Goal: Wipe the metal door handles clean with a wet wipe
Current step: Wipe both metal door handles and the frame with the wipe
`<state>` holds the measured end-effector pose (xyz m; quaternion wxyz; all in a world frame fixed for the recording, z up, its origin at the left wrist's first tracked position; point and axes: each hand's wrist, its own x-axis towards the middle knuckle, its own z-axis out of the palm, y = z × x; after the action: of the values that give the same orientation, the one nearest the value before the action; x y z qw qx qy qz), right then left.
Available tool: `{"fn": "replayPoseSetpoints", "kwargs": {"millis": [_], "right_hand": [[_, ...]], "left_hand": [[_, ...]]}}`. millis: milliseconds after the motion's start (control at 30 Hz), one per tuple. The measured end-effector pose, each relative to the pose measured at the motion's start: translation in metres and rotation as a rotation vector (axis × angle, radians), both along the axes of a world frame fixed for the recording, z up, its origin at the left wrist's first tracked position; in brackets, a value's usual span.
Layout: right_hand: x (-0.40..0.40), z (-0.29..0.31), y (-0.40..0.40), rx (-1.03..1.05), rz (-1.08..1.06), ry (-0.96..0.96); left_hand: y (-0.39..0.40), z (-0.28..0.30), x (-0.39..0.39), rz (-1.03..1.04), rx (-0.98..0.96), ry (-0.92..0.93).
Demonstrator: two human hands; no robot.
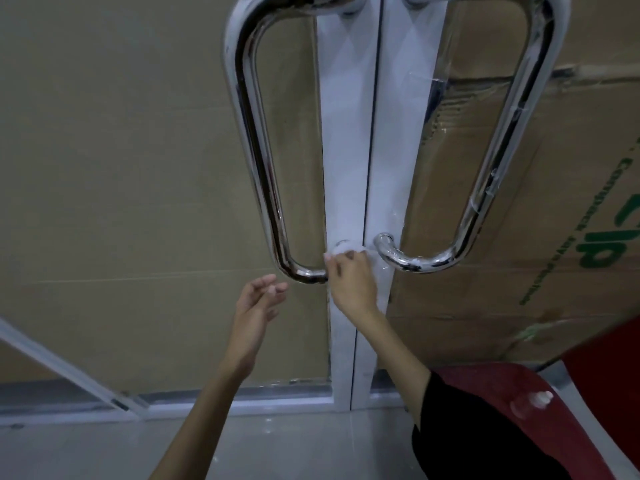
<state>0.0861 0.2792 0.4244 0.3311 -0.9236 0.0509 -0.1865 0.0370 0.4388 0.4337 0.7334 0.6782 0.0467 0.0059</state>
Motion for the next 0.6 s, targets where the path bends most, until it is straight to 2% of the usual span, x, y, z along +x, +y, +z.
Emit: {"fn": "replayPoseSetpoints", "kwargs": {"millis": [133, 167, 300, 367, 467, 600], "right_hand": [[-0.024, -0.011, 0.019, -0.125, 0.175, -0.154], [-0.022, -0.01, 0.012, -0.125, 0.173, -0.173], [-0.002, 0.001, -0.007, -0.108, -0.002, -0.033], [-0.007, 0.004, 0.015, -0.129, 0.037, -0.076], [-0.025, -0.008, 0.045, -0.011, 0.217, -0.139], [-0.038, -0.011, 0.03, 0.254, 0.335, -0.055]], "left_hand": [[0.003, -0.001, -0.001, 0.018, -0.008, 0.034], [0.004, -0.001, -0.002, 0.018, -0.01, 0.038], [0.005, -0.003, -0.008, 0.023, -0.02, 0.051], [0.004, -0.002, -0.009, 0.024, -0.025, 0.06], [-0.001, 0.0, -0.009, -0.008, -0.029, 0.085], [-0.005, 0.003, -0.013, -0.091, -0.077, 0.099]]}}
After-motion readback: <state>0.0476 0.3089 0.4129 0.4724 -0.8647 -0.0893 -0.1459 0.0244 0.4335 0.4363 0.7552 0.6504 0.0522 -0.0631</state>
